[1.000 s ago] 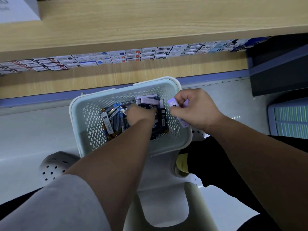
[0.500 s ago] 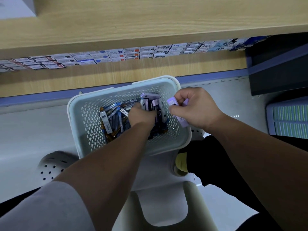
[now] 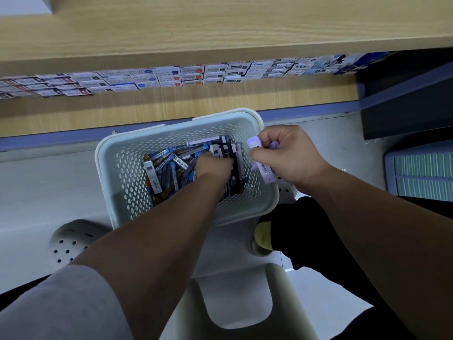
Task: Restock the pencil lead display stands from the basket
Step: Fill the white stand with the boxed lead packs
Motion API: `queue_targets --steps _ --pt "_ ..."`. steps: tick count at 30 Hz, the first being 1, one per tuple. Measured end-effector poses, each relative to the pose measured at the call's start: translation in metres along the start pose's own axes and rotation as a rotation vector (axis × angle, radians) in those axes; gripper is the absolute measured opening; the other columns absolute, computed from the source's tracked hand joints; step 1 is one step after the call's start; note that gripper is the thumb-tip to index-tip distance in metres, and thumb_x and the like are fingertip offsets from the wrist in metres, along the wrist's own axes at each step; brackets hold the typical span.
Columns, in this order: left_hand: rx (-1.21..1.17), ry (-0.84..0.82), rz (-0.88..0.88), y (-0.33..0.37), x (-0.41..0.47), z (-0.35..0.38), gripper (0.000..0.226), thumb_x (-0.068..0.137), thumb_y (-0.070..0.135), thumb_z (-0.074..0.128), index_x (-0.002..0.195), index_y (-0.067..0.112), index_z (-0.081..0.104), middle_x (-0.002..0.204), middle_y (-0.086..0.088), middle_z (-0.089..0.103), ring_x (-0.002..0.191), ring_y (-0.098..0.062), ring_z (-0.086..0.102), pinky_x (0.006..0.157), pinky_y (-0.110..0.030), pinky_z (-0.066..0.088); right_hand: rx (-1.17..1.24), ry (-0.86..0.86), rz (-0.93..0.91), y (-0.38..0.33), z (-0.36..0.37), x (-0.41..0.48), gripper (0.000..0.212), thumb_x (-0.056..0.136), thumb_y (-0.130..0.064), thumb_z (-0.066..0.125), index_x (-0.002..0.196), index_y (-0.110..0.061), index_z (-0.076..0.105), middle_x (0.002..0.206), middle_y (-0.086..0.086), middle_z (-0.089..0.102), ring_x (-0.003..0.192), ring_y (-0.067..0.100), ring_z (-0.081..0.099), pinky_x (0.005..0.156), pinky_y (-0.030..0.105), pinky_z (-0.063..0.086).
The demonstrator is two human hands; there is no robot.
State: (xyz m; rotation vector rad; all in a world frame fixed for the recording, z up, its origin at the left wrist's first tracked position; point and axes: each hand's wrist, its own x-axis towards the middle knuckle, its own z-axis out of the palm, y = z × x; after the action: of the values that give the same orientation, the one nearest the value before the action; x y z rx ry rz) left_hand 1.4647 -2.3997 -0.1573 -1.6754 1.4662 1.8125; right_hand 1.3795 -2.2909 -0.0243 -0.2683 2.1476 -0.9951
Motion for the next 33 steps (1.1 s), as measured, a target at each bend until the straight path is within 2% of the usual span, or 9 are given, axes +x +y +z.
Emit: queue_targets --steps 3,6,9,17,21,26,30,31,33 --pt "0.003 -0.029 -0.011 -0.002 0.001 -0.001 0.054 0.083 0.013 0.071 0.133 0.003 0.055 0.094 -0.015 0.069 0.060 -0.021 0.058 0.053 -0.029 0.044 0.016 0.000 0.000 0.000 0.000 -0.001 0.008 0.082 -0.005 0.072 0.075 -0.001 0.072 0.075 0.024 0.069 0.046 0.001 0.043 0.050 0.016 0.037" --pt "-0.014 -0.017 0.006 -0.008 0.003 -0.001 0.063 0.084 0.019 0.072 0.141 0.005 0.049 0.101 -0.014 0.069 0.059 -0.019 0.057 0.052 -0.025 0.042 0.022 -0.002 0.000 0.003 0.001 0.001 0.007 0.081 -0.009 0.073 0.076 -0.003 0.072 0.076 0.023 0.071 0.055 0.010 0.055 0.054 0.021 0.043" --pt "-0.022 -0.008 0.009 -0.007 -0.002 -0.003 0.072 0.088 0.023 0.070 0.150 0.008 0.038 0.082 -0.010 0.064 0.052 -0.017 0.048 0.049 -0.022 0.036 0.024 -0.001 -0.005 0.005 0.002 0.002 0.017 0.075 -0.020 0.073 0.077 -0.003 0.071 0.077 0.027 0.069 0.062 0.023 0.058 0.060 0.029 0.047" --pt "-0.034 -0.067 -0.054 -0.006 -0.003 -0.005 0.066 0.089 0.018 0.067 0.147 0.002 0.040 0.069 -0.005 0.054 0.052 -0.017 0.045 0.049 -0.020 0.031 0.009 0.015 -0.011 0.006 0.003 0.003 0.036 0.067 -0.032 0.070 0.078 0.001 0.067 0.080 0.032 0.066 0.065 0.025 0.058 0.059 0.041 0.052" --pt "-0.050 -0.027 -0.036 -0.008 -0.009 -0.005 0.064 0.088 0.021 0.067 0.145 0.004 0.043 0.115 -0.022 0.067 0.088 -0.031 0.066 0.056 -0.024 0.036 0.014 0.023 -0.014 0.007 0.003 0.004 0.025 0.071 -0.025 0.071 0.075 -0.001 0.069 0.078 0.027 0.067 0.064 0.021 0.056 0.063 0.029 0.046" --pt "-0.041 -0.057 0.002 -0.005 -0.018 0.003 0.027 0.079 0.018 0.080 0.103 0.010 0.070 0.091 -0.014 0.074 0.076 -0.028 0.070 0.067 -0.035 0.058 0.011 0.020 -0.022 0.007 0.001 0.003 0.012 0.079 -0.010 0.074 0.076 0.001 0.069 0.076 0.027 0.066 0.060 0.015 0.051 0.060 0.025 0.043" --pt "-0.054 -0.074 -0.014 -0.003 -0.020 0.004 0.052 0.083 0.023 0.078 0.128 0.004 0.059 0.089 -0.015 0.069 0.070 -0.024 0.061 0.060 -0.028 0.043 0.019 0.018 -0.023 0.009 0.002 0.004 0.021 0.077 -0.015 0.073 0.076 0.005 0.066 0.067 0.026 0.057 0.058 0.014 0.045 0.059 0.025 0.038" --pt "-0.067 -0.076 -0.021 -0.002 -0.019 0.004 0.050 0.086 0.020 0.075 0.129 0.002 0.057 0.078 -0.010 0.062 0.063 -0.020 0.054 0.058 -0.026 0.039 0.030 0.022 -0.016 0.009 0.002 0.004 0.020 0.078 -0.014 0.073 0.076 0.004 0.066 0.063 0.022 0.055 0.057 0.012 0.043 0.059 0.025 0.037" --pt "-0.062 -0.073 -0.040 -0.002 -0.020 0.005 0.021 0.090 0.016 0.070 0.106 0.007 0.059 0.066 -0.005 0.049 0.055 -0.017 0.044 0.054 -0.025 0.033 0.052 0.023 -0.006 0.010 0.002 0.004 0.017 0.078 -0.014 0.074 0.077 0.001 0.068 0.067 0.026 0.060 0.058 0.014 0.047 0.060 0.026 0.040"
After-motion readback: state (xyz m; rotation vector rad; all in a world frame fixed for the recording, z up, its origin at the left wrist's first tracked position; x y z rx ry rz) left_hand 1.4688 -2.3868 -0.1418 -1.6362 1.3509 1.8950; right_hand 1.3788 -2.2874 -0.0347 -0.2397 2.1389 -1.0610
